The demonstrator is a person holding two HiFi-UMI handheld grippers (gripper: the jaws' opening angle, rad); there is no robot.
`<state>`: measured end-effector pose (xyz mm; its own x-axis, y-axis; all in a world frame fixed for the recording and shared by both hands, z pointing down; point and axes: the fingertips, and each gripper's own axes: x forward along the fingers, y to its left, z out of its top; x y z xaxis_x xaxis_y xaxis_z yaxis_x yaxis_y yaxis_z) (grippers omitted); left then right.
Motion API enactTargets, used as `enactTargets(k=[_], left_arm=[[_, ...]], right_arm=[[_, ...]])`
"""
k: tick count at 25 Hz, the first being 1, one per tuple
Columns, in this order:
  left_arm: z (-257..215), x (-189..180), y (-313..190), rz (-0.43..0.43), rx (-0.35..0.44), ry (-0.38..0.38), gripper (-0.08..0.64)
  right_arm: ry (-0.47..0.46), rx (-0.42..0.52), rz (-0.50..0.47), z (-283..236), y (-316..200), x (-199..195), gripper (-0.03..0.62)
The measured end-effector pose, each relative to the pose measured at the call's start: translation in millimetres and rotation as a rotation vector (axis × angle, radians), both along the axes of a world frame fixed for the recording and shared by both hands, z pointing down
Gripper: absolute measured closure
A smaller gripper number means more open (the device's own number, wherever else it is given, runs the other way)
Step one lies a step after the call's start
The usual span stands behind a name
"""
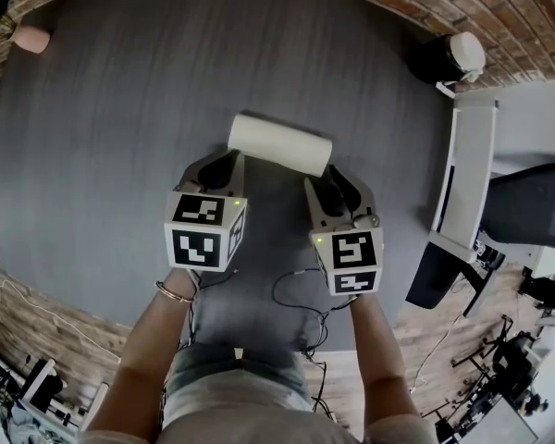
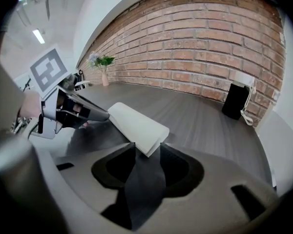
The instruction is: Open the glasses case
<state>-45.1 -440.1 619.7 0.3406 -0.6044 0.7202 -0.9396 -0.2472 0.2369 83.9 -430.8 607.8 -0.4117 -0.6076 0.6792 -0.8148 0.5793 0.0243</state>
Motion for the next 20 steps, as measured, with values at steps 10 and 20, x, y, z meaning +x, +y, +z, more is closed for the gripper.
enactTargets(k=[10, 20], left_arm=[[1, 0, 1, 0.006, 0.000, 0.004, 0.561], [0, 1, 1, 0.009, 0.002, 0.006, 0.561]], right_arm=[[-0.035, 0.100, 0.067, -29, -18, 7, 0.434], [-0.078, 0.160, 0.148, -54, -39, 18, 0.449]])
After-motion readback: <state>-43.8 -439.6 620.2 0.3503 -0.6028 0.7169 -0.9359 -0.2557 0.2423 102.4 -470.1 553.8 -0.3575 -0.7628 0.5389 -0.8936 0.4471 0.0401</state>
